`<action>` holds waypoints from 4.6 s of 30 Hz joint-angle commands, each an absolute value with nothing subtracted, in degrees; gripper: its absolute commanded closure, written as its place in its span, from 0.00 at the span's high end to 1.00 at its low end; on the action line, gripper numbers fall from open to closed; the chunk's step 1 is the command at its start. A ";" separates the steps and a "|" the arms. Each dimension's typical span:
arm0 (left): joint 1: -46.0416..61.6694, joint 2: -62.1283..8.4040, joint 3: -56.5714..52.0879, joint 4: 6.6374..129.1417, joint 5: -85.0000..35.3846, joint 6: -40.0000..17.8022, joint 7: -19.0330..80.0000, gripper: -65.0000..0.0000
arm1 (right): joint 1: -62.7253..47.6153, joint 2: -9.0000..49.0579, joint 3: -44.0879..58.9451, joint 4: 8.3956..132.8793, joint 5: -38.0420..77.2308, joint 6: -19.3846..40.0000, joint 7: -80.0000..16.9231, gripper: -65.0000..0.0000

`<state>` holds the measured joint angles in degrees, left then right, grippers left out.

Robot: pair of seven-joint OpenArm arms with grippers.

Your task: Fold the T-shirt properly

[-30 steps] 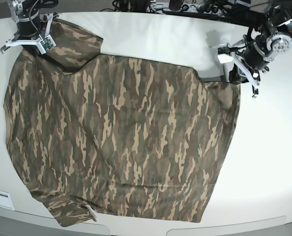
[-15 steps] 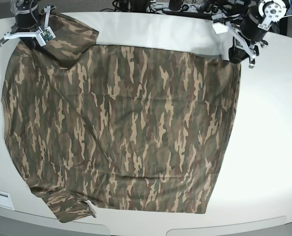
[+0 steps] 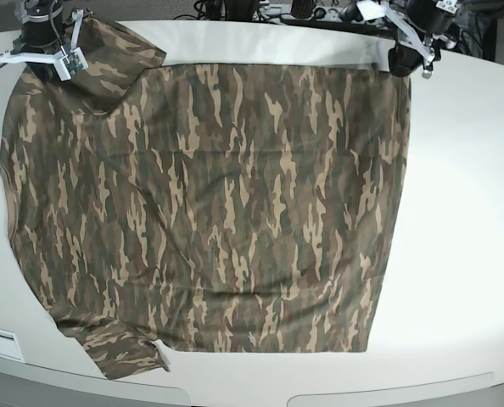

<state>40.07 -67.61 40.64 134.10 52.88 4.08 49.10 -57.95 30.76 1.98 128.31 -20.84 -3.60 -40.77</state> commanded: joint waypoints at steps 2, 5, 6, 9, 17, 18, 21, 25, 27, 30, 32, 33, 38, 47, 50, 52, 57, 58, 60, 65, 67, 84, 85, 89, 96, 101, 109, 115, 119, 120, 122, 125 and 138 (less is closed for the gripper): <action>41.32 -68.05 40.45 135.00 54.17 4.75 49.58 0.00 | -60.38 31.24 2.35 129.40 -21.52 -5.21 -40.69 0.00; 42.57 -67.90 40.45 135.00 55.83 4.78 50.09 0.00 | -62.37 31.24 2.35 129.40 -22.46 -5.41 -41.34 0.00; 43.09 -67.77 40.42 135.00 56.42 4.78 50.24 0.00 | -62.98 31.24 2.35 129.40 -23.20 -5.41 -41.56 0.00; 44.58 -67.40 40.45 135.00 56.60 4.75 50.74 0.00 | -64.97 31.24 2.35 129.40 -26.17 -6.68 -41.95 0.00; 49.69 -64.88 40.45 135.00 58.67 4.78 51.48 0.00 | -67.09 31.27 2.35 129.40 -30.50 -8.43 -43.77 0.00; 49.69 -64.73 40.45 135.00 58.67 4.78 51.48 0.00 | -66.96 31.27 2.35 129.40 -30.50 -8.45 -43.77 0.00; 49.63 -64.73 40.14 135.00 59.72 5.37 50.96 0.00 | -66.78 31.27 2.35 129.40 -30.55 -8.93 -42.46 0.00; 49.47 -64.75 36.42 135.00 63.37 9.37 49.74 0.00 | -65.14 31.29 2.37 129.40 -34.50 -11.05 -40.73 0.00; 49.50 -64.77 33.01 135.00 64.03 10.11 49.95 0.00 | -62.92 31.31 2.79 129.38 -35.16 -11.35 -40.80 0.00; 49.50 -64.77 27.57 135.00 62.33 10.15 49.76 0.00 | -59.55 31.33 4.82 129.38 -34.13 -8.97 -40.49 0.00; 49.50 -64.77 23.49 135.00 60.47 10.15 48.69 0.00 | -57.60 31.35 7.27 129.38 -32.42 -7.86 -39.00 0.00; 49.50 -64.77 21.41 135.00 59.22 10.17 47.51 0.00 | -56.71 31.35 8.75 129.38 -30.70 -7.35 -37.78 0.00; 49.47 -64.75 13.06 135.00 51.59 10.15 36.12 0.00 | -51.42 31.53 14.74 129.38 -19.90 -1.43 -33.87 0.00; 39.70 -64.75 7.75 135.00 34.39 8.40 23.09 0.00 | -40.45 31.66 16.51 128.90 -5.82 7.70 -30.70 0.00; 35.66 -64.75 7.75 135.00 31.44 8.36 22.11 0.00 | -38.30 31.64 16.49 127.39 -4.19 8.34 -30.17 0.00; 33.54 -64.75 7.75 134.98 29.87 8.36 20.86 0.00 | -37.12 31.66 16.49 125.51 -4.23 9.28 -29.41 0.00; 28.29 -64.69 7.81 130.41 26.24 7.09 19.40 0.00 | -32.97 31.81 16.49 119.37 -0.84 11.11 -28.05 0.00; 27.49 -64.51 7.81 129.43 25.26 7.09 18.76 0.00 | -31.90 31.81 16.49 118.34 -0.40 11.62 -28.01 0.00; 26.46 -63.66 7.81 127.70 23.07 7.07 17.65 0.00 | -29.93 32.03 16.49 116.73 0.78 12.73 -28.03 0.00; 25.80 -60.45 7.81 124.22 19.70 4.36 15.27 0.00 | -26.65 32.56 16.49 114.76 4.05 14.63 -28.08 0.00; 25.82 -59.00 7.81 123.09 18.79 3.60 14.28 0.00 | -25.80 32.73 16.49 114.32 4.80 14.61 -28.03 0.00; 24.21 -55.07 7.81 120.49 15.66 -1.08 11.99 0.00 | -25.08 33.21 16.49 114.10 7.29 15.68 -28.10 0.00; 23.90 -55.07 7.81 120.38 15.53 -1.80 11.99 0.00 | -25.06 33.21 16.49 114.10 7.29 15.68 -28.03 0.00; 19.81 -55.05 7.81 117.03 13.52 -1.93 9.76 0.00 | -23.51 33.21 16.49 112.71 8.67 15.40 -26.26 0.00; 14.17 -51.44 7.81 112.62 -5.21 -2.24 15.38 0.03 | -19.05 33.21 16.49 106.67 12.16 12.14 -29.58 0.52; 14.39 -50.13 7.81 112.64 -6.50 -6.33 15.42 0.03 | -19.09 33.19 16.49 108.27 12.69 15.88 -31.73 0.52; 12.80 -50.17 7.81 112.60 -2.72 -3.36 15.57 0.16 | -19.42 33.21 16.49 111.77 23.92 27.66 -39.16 0.52; 12.82 -50.35 7.81 112.62 -11.07 -25.85 21.12 0.16 | -25.10 33.21 16.49 113.84 36.29 40.00 -45.54 0.52; 12.64 -50.50 7.79 112.60 -11.03 -24.64 20.99 0.16 | -28.25 33.19 16.49 113.84 36.25 40.00 -45.76 0.52; 12.64 -50.48 7.79 112.60 -11.03 -22.90 20.78 0.16 | -29.10 33.17 16.49 113.84 36.23 40.00 -45.74 0.52; 12.62 -50.48 7.79 112.60 -10.98 -20.64 20.60 0.16 | -30.57 33.17 16.49 113.84 35.97 40.00 -45.74 0.52; 12.64 -50.46 7.79 112.60 -9.43 -20.32 19.79 0.16 | -32.23 33.06 16.49 113.84 36.01 40.00 -44.88 0.52; 12.49 -50.48 7.79 112.60 -8.88 -20.29 18.90 0.16 | -33.63 33.04 14.98 109.86 26.81 40.00 -38.30 0.52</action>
